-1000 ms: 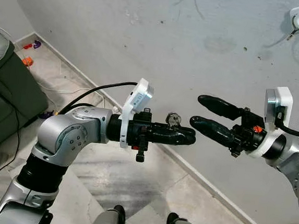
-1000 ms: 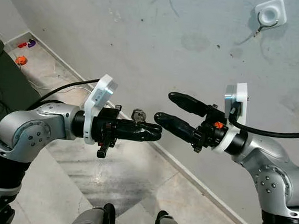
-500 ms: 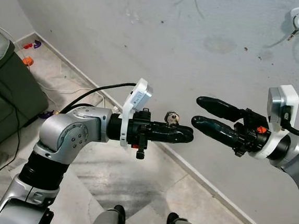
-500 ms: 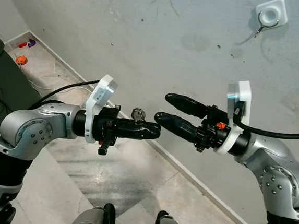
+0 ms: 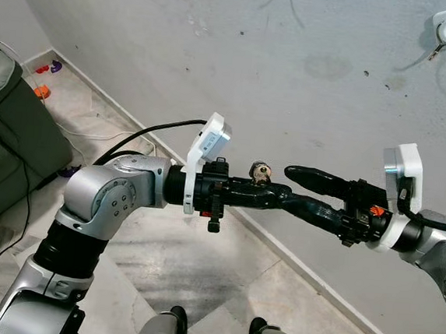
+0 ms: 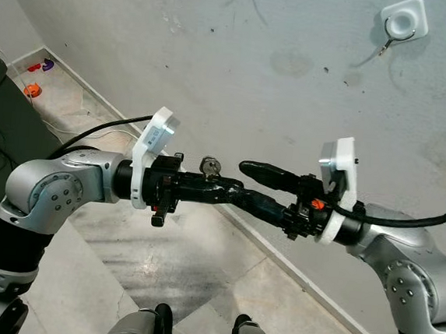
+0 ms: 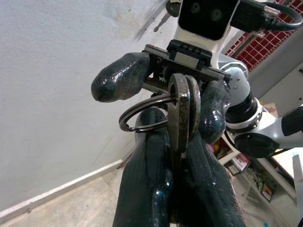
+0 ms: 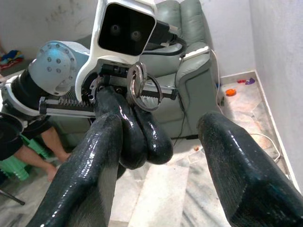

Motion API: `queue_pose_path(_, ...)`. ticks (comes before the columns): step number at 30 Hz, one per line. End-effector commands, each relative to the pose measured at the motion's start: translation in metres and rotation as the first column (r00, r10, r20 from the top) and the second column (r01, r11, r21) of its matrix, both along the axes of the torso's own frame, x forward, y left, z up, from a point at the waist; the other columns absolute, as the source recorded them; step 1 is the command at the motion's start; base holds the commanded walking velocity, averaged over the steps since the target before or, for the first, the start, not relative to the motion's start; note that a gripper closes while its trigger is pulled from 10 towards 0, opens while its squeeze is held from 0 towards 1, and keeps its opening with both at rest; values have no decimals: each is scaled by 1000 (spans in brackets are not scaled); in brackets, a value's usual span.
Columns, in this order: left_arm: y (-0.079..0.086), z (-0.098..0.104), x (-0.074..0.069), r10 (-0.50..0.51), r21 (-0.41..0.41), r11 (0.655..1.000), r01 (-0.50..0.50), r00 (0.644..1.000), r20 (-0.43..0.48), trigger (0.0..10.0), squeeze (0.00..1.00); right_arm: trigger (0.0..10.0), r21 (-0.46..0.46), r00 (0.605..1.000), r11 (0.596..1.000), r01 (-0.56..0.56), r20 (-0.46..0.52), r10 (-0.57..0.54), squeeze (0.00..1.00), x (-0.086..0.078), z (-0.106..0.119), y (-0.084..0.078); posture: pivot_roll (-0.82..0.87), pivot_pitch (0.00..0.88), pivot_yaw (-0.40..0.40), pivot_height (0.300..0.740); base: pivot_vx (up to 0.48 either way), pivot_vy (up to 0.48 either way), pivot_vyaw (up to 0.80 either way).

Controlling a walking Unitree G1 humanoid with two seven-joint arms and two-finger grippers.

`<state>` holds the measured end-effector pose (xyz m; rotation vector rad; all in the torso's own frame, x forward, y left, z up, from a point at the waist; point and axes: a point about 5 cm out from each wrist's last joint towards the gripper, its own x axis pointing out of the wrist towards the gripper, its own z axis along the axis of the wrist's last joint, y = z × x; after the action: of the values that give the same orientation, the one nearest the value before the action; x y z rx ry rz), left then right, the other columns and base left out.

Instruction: Hang keys on a hook

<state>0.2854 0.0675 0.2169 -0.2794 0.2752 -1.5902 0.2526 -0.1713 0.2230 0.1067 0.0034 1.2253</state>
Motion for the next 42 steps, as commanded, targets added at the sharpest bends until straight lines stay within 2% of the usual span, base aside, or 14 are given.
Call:
queue_pose_path(1, -3, 1, -1, -18, 3, 1000, 18, 1000, 13, 10000, 0, 10000, -13, 1000, 1000, -15, 26, 16, 0, -2, 3, 6, -103, 202, 111, 740, 0, 0, 0)
queue_pose_path(12, -9, 1, -1, -30, -3, 1000, 30, 999, 10, 10000, 0, 9922, 26, 997, 999, 25, 67, -27, 0, 3, 12, 7, -113, 205, 110, 740, 0, 0, 0)
queue_pose_path(13, -10, 1, -1, -32, -3, 999, 32, 999, 11, 10000, 0, 8902, 34, 997, 999, 30, 68, -32, 0, 4, 13, 6, -113, 205, 110, 740, 0, 0, 0)
queue_pose_path(14, -10, 1, -1, -32, -2, 999, 32, 999, 12, 10000, 0, 7098, 38, 997, 999, 31, 68, -34, 0, 4, 13, 6, -113, 205, 111, 740, 0, 0, 0)
queue_pose_path(15, -10, 1, -1, -32, -2, 999, 32, 999, 12, 10000, 0, 7098, 38, 997, 999, 31, 68, -34, 0, 4, 13, 6, -113, 205, 111, 740, 0, 0, 0)
queue_pose_path(16, -10, 0, -1, -32, -2, 999, 32, 999, 11, 10000, 0, 0, 48, 997, 998, 32, 73, -35, 0, 5, 14, 5, -113, 204, 112, 740, 0, 0, 0)
queue_pose_path(31, -11, 0, 0, -31, 8, 999, 31, 999, 17, 10000, 0, 0, 74, 995, 997, 36, 86, -43, 0, 4, 17, 5, -113, 201, 117, 740, 0, 0, 0)
queue_pose_path(42, -12, 0, 1, -25, 12, 1000, 25, 999, 28, 10000, 0, 0, 80, 988, 993, 84, 123, -94, 0, 10, 23, 5, -115, 196, 114, 740, 0, 0, 0)
